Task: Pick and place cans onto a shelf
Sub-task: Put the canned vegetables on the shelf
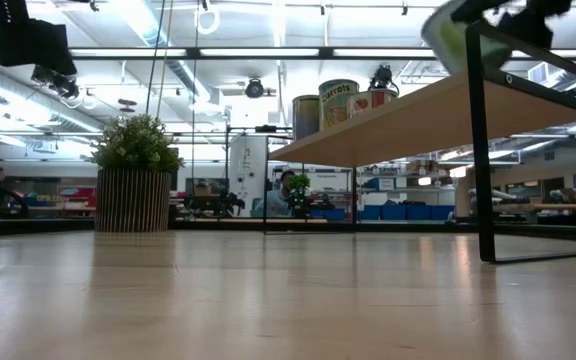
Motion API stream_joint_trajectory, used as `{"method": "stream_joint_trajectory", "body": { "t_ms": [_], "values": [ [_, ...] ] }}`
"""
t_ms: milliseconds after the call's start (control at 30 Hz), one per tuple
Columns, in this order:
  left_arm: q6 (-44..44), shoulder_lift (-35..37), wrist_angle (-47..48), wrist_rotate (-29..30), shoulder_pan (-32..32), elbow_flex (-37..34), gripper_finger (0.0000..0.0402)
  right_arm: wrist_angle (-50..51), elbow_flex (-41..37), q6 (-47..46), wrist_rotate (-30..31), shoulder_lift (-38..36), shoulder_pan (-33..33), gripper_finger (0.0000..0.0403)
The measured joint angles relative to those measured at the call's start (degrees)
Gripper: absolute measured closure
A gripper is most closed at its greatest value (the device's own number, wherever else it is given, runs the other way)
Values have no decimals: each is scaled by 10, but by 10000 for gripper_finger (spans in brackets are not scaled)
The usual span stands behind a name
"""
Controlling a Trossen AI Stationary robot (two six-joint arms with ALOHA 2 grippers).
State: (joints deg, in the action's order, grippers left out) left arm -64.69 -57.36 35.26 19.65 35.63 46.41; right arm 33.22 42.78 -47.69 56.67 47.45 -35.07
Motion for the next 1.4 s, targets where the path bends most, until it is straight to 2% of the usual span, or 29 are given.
{"method": "stream_joint_trajectory", "body": {
  "t_ms": [200,300,467,700,900,967,1167,1400],
  "values": [
    [0,0,-1,0,-10,0,27,-120,-104,21,-28,-58,46,109],
    [-1,0,0,0,-15,0,27,-190,-142,61,-40,-60,73,105],
    [-3,0,0,-12,-15,0,27,-239,-168,91,-60,-54,112,96],
    [-6,0,0,-28,-15,0,27,-204,-160,162,-151,-54,142,47],
    [-9,0,0,-30,-15,0,27,-187,-121,221,-148,-50,155,18],
    [-11,0,0,-30,-15,0,27,-184,-102,249,-142,-51,156,18],
    [-11,0,0,-34,-15,0,27,-76,-34,288,-91,-33,157,26],
    [-7,0,0,-34,-15,0,27,-59,-14,310,-88,-16,177,31]
  ]
}}
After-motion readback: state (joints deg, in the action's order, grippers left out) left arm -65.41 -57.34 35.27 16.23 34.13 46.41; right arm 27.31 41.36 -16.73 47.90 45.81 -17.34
